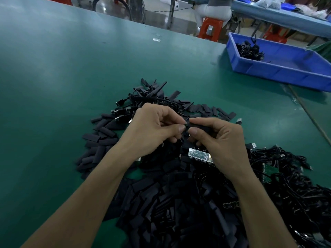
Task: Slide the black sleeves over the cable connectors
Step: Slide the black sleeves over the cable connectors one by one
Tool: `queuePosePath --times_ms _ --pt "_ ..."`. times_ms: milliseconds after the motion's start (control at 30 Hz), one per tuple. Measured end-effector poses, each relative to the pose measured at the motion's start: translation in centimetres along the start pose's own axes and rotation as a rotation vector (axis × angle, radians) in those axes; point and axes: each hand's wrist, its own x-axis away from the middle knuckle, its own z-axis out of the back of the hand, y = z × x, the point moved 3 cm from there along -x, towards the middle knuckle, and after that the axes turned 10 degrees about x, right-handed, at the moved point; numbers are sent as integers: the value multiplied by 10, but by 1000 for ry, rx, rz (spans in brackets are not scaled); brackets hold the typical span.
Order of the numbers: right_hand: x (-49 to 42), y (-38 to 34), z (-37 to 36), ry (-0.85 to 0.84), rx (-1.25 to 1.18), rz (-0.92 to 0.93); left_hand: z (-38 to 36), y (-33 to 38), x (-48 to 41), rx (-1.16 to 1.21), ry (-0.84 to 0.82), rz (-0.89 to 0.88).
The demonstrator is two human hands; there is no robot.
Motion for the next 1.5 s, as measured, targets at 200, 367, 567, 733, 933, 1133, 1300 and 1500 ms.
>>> queuePosePath --times_ms 200,367,567,733,933,1133,1300,1500 --pt "1 1 -1 47 24 2 0 0 0 12 -15 10" --pt "1 0 -1 30 -6 -22 -2 1 1 12 -1 17" --pt "3 6 -1 226 -27 -83 -5 2 3 36 69 15" --pt "7 9 -2 381 -44 -71 -13 -1 4 39 129 -12" --pt "9 7 -9 415 -94 -39 -21 -1 6 71 171 -46" --pt "5 2 -12 391 -36 4 -23 -2 8 121 205 -35" --pt "8 7 -15 363 -58 -39 -24 6 7 126 204 -83" --pt "10 5 -17 322 -203 -65 -22 10 7 45 169 -117"
